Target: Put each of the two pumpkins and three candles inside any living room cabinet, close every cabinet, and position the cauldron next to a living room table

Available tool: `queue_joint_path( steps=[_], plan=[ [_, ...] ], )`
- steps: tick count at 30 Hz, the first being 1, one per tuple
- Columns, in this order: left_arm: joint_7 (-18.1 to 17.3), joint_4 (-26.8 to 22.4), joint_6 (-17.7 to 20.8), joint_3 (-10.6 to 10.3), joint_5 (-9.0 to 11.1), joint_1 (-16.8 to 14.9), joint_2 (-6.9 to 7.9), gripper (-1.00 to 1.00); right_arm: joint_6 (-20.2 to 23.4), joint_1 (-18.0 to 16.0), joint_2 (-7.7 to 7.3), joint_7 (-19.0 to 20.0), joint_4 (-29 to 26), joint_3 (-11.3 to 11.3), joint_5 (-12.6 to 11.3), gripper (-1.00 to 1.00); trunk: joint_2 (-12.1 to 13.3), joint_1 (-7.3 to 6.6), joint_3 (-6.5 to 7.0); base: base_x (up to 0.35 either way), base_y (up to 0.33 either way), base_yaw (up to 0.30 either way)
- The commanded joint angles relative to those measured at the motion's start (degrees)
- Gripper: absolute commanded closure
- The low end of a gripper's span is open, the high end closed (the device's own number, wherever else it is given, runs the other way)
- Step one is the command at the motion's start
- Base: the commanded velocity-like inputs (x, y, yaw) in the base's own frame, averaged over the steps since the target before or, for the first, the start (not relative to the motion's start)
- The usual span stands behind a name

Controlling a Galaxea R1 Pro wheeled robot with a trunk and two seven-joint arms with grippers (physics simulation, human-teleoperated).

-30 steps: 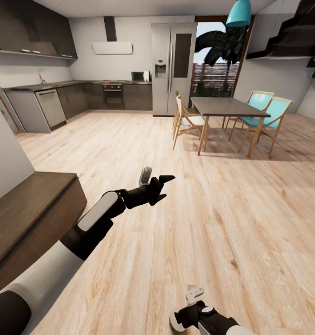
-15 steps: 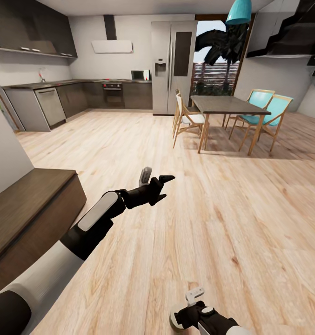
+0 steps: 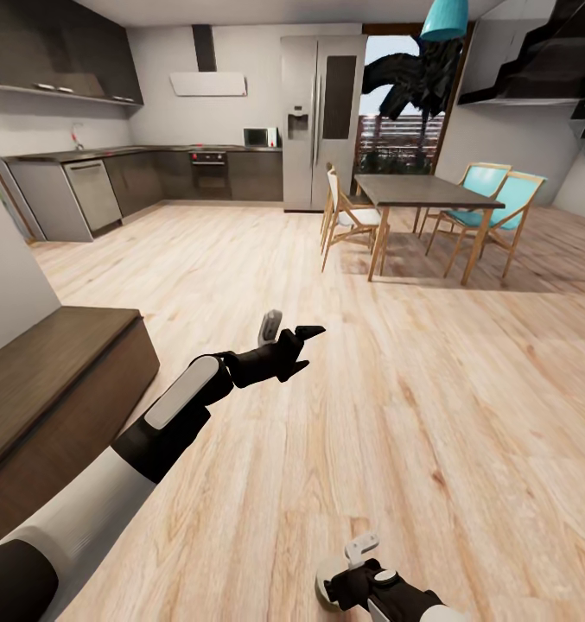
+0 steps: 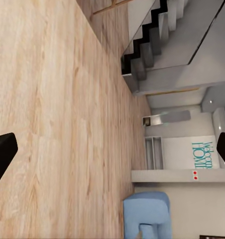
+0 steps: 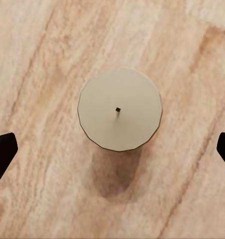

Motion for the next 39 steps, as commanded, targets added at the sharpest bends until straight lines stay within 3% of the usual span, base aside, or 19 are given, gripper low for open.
queue_joint_path(
  steps=[1, 15, 18, 22, 27, 39],
  plan=[
    [0.0, 0.0, 0.0, 0.0, 0.0, 0.0, 0.00, -1.00, 0.0, 0.0, 0.00, 0.0, 0.0, 0.0, 0.0, -1.00, -0.4, 0.22, -0.18, 0.000, 0.000, 0.000],
    [0.0, 0.1, -0.1, 0.0, 0.0, 0.0, -0.09, -1.00, 0.8, -0.3, 0.03, 0.1, -0.9, 0.1, 0.1, -1.00, -6.0, 3.30, -2.70, 0.000, 0.000, 0.000],
    [0.0, 0.1, -0.1, -0.1, 0.0, 0.0, -0.18, -1.00, 4.0, -1.9, 0.13, 0.1, -1.4, 0.1, 0.0, -1.00, -7.2, 3.96, -3.24, 0.000, 0.000, 0.000],
    [0.0, 0.1, -0.1, 0.0, 0.0, 0.0, -0.18, -1.00, 11.3, -4.6, 0.21, 0.1, -3.8, -0.2, -0.1, -1.00, -8.8, 4.84, -3.95, 0.000, 0.000, 0.000],
    [0.0, 0.0, -0.1, -0.1, 0.0, 0.0, -0.18, -1.00, 13.2, -5.1, 0.64, 0.0, -6.6, -0.3, -0.2, -1.00, -10.8, 5.94, -4.85, 0.000, 0.000, 0.000],
    [0.0, 0.1, -0.1, -0.1, 0.0, 0.0, -0.18, -1.00, 13.4, -5.2, 1.90, 0.2, -6.7, -0.4, 0.0, -1.00, -11.3, 6.38, -7.48, 0.000, 0.000, 0.000]
  ],
)
